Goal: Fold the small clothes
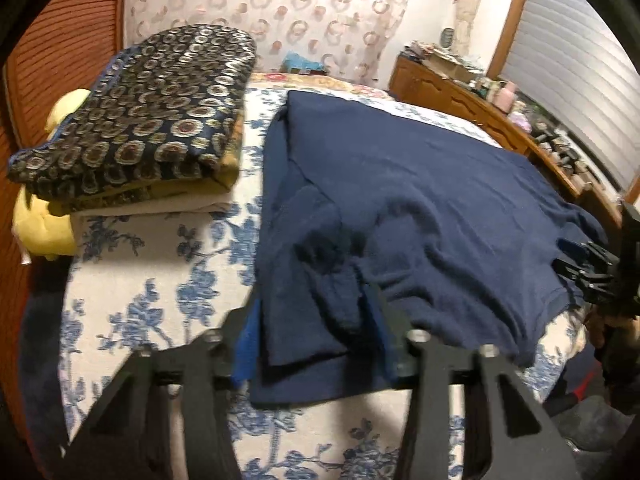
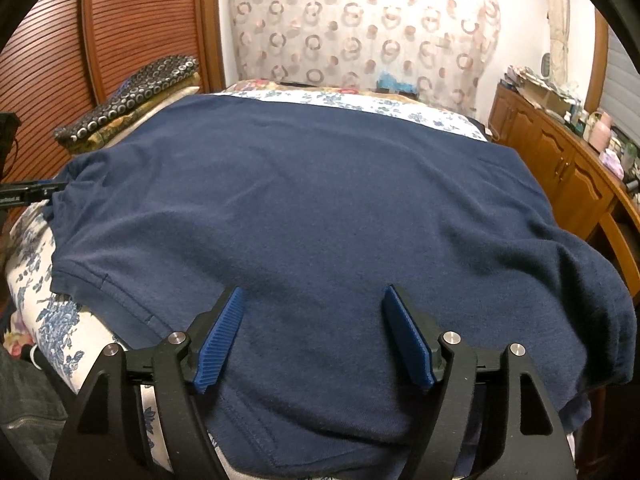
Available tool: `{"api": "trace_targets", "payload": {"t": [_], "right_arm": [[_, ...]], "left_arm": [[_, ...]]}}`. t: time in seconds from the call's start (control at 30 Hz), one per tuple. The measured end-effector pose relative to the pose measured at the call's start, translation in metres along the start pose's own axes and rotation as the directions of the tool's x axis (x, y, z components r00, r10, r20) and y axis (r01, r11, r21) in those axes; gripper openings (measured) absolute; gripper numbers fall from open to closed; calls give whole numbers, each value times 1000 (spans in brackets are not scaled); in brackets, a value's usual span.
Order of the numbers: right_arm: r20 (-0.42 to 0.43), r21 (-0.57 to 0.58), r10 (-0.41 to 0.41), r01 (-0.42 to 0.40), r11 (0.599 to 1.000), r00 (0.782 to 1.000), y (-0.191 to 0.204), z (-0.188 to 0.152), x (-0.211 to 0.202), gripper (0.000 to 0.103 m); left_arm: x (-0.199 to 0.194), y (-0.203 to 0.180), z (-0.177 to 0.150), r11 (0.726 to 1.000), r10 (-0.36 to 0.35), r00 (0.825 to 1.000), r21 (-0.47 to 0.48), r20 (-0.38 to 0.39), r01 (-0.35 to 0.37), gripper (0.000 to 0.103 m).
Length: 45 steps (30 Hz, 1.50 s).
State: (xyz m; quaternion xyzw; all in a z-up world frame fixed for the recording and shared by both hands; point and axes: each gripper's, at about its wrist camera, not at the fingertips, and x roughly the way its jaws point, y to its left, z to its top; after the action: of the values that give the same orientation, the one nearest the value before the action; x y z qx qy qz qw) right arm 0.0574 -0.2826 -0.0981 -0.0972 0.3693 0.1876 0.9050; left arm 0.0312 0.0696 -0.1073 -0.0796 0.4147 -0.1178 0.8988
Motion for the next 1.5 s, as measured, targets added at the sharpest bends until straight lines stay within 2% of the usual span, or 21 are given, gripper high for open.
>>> {"api": "trace_targets", "payload": {"t": [0.07,0.1,0.13,0.3,0.4,0.5,0.67,0.87,0.97,1.07,1.17,1.2,1.23,1.33,1.43,1.5], "right_arm": [[3,0,2,-2,1000,1000,0,0,0,75],[4,-1,3,-3,1000,1000,-1,0,0,75],[4,-2,4,-4,1000,1000,-1,0,0,75],[-2,-4,18,-18,1000,1000,-1,0,-1,74],[1,34,39,-39,999,999,-13,1,-10,73],[26,62,21,-22,998,999,-26,1,-27,73],[60,84,-56,51,995,997,-52,-5,-62,73],[106,137,-129,114,984,986,-86,-11,-102,73],[119,157,-155,135,978,981,-99,-13,-113,73],[129,171,-163,140,975,978,-106,-13,-119,73],[136,178,-160,135,975,978,-107,-13,-122,73],[137,178,-156,130,975,978,-108,-14,-122,73],[137,178,-153,128,976,979,-108,-14,-122,73],[134,169,-143,120,978,981,-108,-10,-116,73],[136,152,-130,109,982,982,-103,-3,-109,73],[138,137,-117,98,986,983,-99,4,-103,73]], "left_arm": [[1,-1,2,999,-41,999,-2,-14,41,20],[0,-2,3,999,-48,999,-1,-12,48,8],[-2,-4,5,999,-43,999,5,-2,43,5],[-27,-31,27,990,-131,986,57,101,125,4],[-37,-56,47,982,-170,976,109,138,156,4],[-38,-83,70,967,-218,964,169,153,192,4],[-30,-130,101,930,-294,946,272,140,249,3],[-17,-205,129,864,-383,920,385,83,325,3],[-18,-238,140,831,-420,906,428,60,356,3],[-17,-267,148,809,-445,895,444,32,386,4],[-8,-280,149,785,-462,887,451,-28,424,21],[-5,-280,148,781,-464,885,455,-38,429,33],[-4,-279,146,781,-457,889,462,-36,421,40],[-5,-274,140,791,-437,899,463,-30,400,48],[-2,-264,136,815,-404,915,451,-10,365,55],[1,-251,136,830,-387,922,435,-3,349,55]]}}
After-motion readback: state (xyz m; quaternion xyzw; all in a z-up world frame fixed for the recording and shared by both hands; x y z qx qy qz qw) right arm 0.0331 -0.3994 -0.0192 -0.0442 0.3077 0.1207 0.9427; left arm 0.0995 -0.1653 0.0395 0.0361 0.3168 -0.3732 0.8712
